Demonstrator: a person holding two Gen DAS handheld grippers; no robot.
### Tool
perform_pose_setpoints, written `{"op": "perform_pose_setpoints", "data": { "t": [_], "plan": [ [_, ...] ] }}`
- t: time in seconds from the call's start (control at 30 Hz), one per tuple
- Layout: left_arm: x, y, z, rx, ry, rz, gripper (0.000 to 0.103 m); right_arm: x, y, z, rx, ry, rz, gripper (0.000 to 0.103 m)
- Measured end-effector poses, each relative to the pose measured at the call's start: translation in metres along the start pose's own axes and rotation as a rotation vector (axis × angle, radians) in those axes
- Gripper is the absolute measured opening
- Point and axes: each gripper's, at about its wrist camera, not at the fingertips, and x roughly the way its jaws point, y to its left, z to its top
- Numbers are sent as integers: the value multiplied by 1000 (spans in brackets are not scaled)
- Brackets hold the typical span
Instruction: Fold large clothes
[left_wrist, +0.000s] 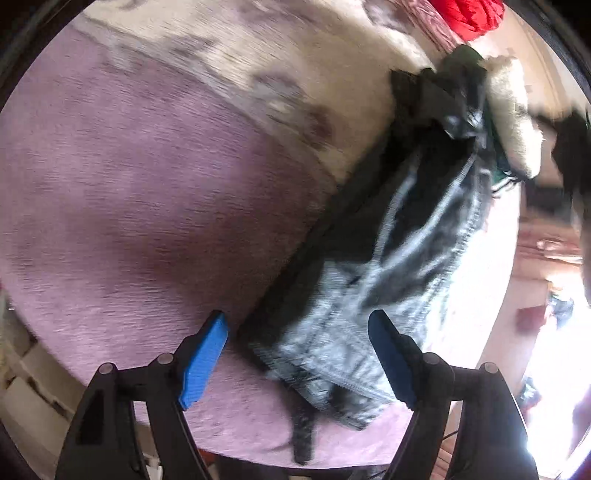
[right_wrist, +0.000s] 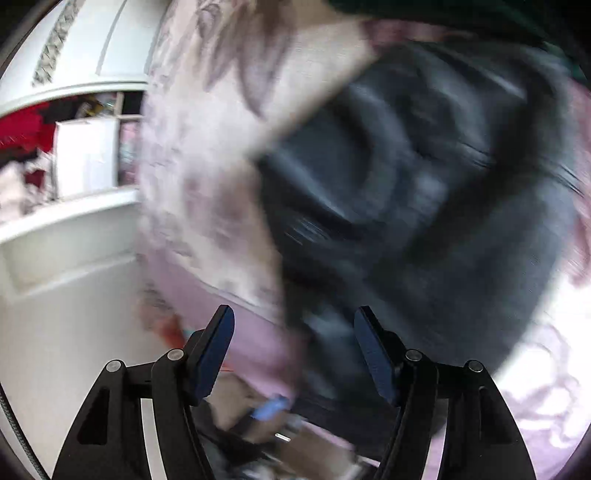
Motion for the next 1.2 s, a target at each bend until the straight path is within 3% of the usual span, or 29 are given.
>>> {"op": "perform_pose_setpoints", "data": {
  "t": [0.07,0.1,0.13,0.17,0.27,0.33,0.37,0.5,0.53,0.57,0.63,0.67,0.7,0.73,0.77,0.8,0.87,0.93,1.0,1.13,1.2],
  "plan": [
    [11,-13,2,33,-24,21,76,-2,-30,-22,23,4,-58,69],
    [15,-19,2,61,-50,55,66,-5,-44,-34,46,3,-69,69],
    [18,-21,2,81,-76,108,30,-6,-55,-41,62,1,-72,69],
    [19,-18,5,78,-78,116,28,-12,-70,-52,89,-12,-75,69],
    [11,-3,-1,18,-113,50,22,-32,-95,-61,74,-82,-122,69],
    [10,11,-4,-18,-101,8,25,-32,-108,-55,43,-125,-171,70],
    [11,14,-5,-23,-99,2,25,-34,-119,-47,37,-150,-174,76],
    [13,5,0,-26,-70,40,36,-22,-158,2,25,-174,-107,81],
    [16,-1,4,-23,-58,60,37,-16,-171,19,40,-179,-70,90],
    [15,-5,7,-20,-51,71,37,-13,-184,32,73,-188,-16,91],
    [20,-9,11,-28,-46,91,41,-1,-206,54,162,-148,162,99],
    [22,-9,12,-34,-43,101,51,-1,-212,59,203,-157,223,100],
    [22,-9,14,-39,-43,120,69,-3,-214,61,205,-183,293,99],
    [22,-10,16,-34,-49,150,83,-5,-211,60,185,-201,341,85],
    [21,-12,18,-28,-61,174,83,-4,-207,58,171,-196,350,54],
    [18,-14,20,-28,-73,193,83,-5,-202,53,161,-202,303,46],
    [11,-17,27,-39,-96,213,83,-12,-207,40,234,-223,330,27],
    [-1,-21,31,-46,-122,226,83,-29,-213,19,323,-277,356,22],
    [-19,-36,36,-21,-173,221,83,-52,-214,-14,389,-350,355,20],
    [-42,-76,37,96,-226,273,83,-106,-258,-135,652,-499,394,20],
    [-46,-99,32,166,-236,309,83,-118,-286,-180,717,-464,294,29]
  ]
}}
